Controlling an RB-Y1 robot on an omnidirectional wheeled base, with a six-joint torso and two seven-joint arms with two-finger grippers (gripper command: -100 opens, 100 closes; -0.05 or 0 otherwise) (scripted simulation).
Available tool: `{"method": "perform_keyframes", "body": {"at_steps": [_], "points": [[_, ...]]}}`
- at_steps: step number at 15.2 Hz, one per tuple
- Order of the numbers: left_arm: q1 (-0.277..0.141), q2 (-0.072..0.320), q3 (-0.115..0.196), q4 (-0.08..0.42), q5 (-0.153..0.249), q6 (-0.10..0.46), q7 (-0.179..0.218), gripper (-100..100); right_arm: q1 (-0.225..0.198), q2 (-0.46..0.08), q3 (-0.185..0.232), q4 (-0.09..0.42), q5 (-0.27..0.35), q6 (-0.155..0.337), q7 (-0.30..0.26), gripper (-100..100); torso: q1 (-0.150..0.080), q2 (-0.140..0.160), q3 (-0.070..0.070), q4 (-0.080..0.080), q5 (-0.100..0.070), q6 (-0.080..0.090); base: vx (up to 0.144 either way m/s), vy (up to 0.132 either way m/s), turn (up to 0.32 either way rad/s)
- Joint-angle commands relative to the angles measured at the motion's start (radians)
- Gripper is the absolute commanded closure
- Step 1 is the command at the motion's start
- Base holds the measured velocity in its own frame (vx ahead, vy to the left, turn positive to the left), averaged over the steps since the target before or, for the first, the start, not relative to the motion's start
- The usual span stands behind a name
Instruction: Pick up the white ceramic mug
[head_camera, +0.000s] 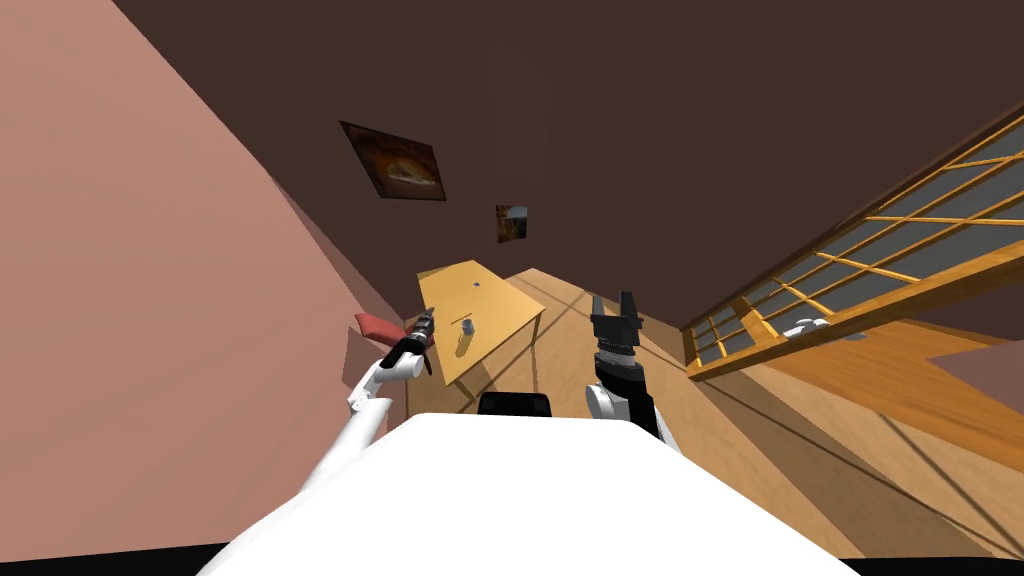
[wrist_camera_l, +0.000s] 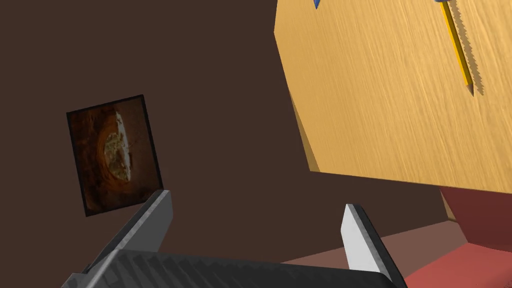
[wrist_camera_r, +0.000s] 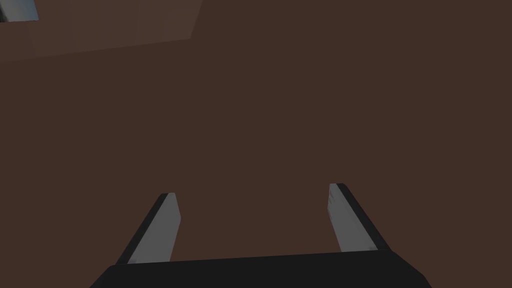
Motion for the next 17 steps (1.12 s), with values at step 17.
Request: {"method": "perform_keyframes", "body": {"at_steps": [17], "points": [[-0.118, 0.102, 0.068, 0.263, 0.087, 0.372, -0.067, -100, 0.000, 0.000, 0.000, 0.000, 0.000, 0.000, 0.000, 0, 0.000, 0.000, 0.000, 0.000, 0.000, 0.000, 0.045, -0.050, -0.087]]}}
